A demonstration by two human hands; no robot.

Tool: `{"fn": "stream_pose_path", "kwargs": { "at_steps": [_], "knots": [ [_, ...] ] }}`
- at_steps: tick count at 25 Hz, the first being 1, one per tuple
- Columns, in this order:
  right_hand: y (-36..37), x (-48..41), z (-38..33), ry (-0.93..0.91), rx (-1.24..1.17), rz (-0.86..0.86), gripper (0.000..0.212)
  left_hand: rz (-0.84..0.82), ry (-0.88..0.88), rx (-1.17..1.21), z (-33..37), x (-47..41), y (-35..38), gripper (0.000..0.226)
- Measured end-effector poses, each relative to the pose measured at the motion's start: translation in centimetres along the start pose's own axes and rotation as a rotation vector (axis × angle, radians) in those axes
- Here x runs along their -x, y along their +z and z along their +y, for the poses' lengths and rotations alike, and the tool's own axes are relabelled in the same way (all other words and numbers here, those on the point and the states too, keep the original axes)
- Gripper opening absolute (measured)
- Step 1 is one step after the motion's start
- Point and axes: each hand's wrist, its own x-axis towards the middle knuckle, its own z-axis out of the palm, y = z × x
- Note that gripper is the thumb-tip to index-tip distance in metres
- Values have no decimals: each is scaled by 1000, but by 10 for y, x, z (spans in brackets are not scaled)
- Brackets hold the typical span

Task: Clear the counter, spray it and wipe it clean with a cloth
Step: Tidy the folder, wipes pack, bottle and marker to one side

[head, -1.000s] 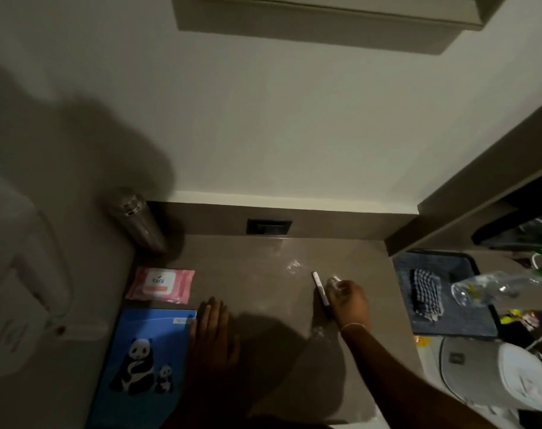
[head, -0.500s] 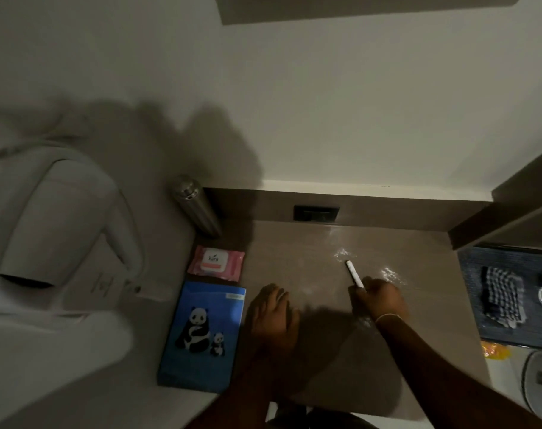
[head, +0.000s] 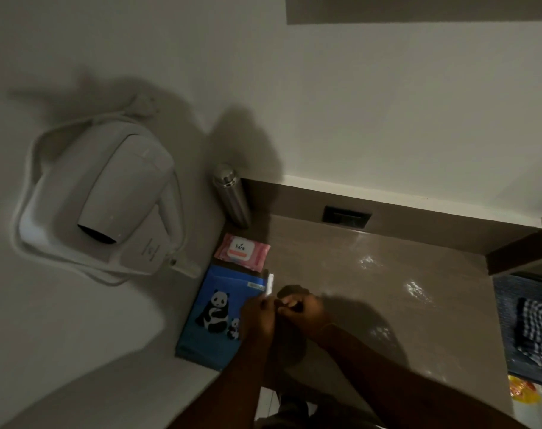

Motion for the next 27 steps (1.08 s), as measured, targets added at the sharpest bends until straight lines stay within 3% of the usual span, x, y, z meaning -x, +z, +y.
{"fn": "stream_pose_path", "kwargs": {
  "at_steps": [3, 7, 12, 15, 23, 27],
  "knots": [
    [-8, 1, 2, -29, 172, 9, 24, 138, -53, -202, -45, -8, -29, 32],
    [-28, 6, 17, -78, 272, 47, 23, 229, -156, -119, -73, -18, -38, 24],
    [-44, 10, 28, -66, 451, 54, 29, 216, -58, -382, -67, -16, -42, 33],
    [-48, 13, 31, -62, 367, 108, 25, 169, 7, -509, -73, -14, -41, 38],
    [-47, 14, 35, 63, 398, 121, 28, 193, 158, -377, -87, -20, -43, 31],
    [-47, 22, 33, -29, 497, 208, 34, 231, 194, -581, -66, -14, -43, 60]
  ]
}}
